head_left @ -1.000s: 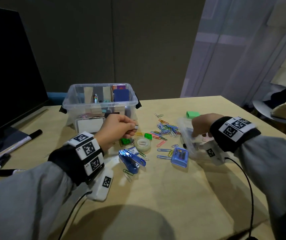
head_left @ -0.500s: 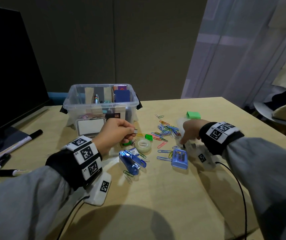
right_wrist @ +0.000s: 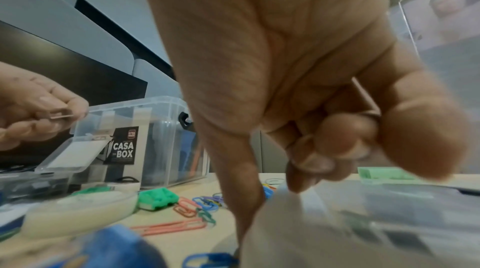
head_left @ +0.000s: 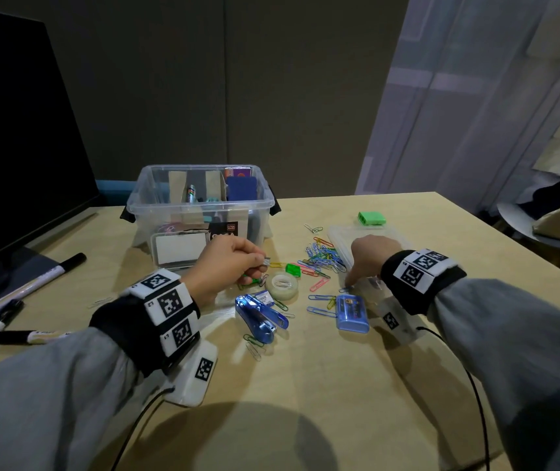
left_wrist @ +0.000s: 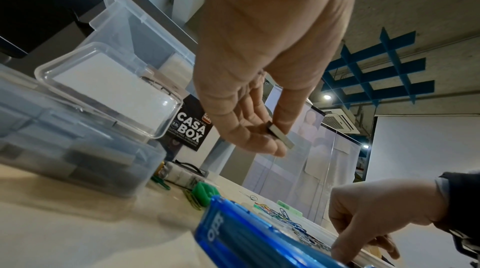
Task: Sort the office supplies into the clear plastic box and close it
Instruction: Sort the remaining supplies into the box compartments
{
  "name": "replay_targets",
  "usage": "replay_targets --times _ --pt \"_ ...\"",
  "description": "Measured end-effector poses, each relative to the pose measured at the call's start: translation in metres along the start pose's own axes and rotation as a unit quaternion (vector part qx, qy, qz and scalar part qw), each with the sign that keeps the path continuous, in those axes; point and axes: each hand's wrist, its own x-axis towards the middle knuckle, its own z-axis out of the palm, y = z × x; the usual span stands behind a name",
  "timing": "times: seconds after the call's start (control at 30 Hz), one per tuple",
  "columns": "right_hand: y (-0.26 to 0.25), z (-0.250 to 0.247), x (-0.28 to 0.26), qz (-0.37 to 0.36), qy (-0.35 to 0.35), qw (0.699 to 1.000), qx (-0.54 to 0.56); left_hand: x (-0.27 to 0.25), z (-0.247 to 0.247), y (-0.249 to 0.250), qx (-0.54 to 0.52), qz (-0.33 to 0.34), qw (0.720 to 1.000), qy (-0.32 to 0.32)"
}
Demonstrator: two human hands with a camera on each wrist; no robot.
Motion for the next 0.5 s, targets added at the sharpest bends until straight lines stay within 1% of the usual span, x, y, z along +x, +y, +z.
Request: replay_targets --times 0.13,0.2,0.3,0.5 --pt "-0.005 0.001 0.000 0.004 0.031 0.999 -0.043 0.000 -0.001 0.000 -0.003 0.000 1.000 0.002" --pt "-0.006 0.000 0.000 0.002 0.028 0.999 -0.047 -0.001 -0.001 0.000 -0.001 0.000 1.000 0.001" --pt "-0.007 -0.001 -0.001 -0.006 0.010 0.999 -0.037 -0.002 0.000 0.001 0.002 0.000 1.000 -0.002" --pt "-0.003 -0.013 -0.006 -0.004 0.015 1.000 0.010 -0.003 0.003 0.003 0.013 0.006 1.000 -0.004"
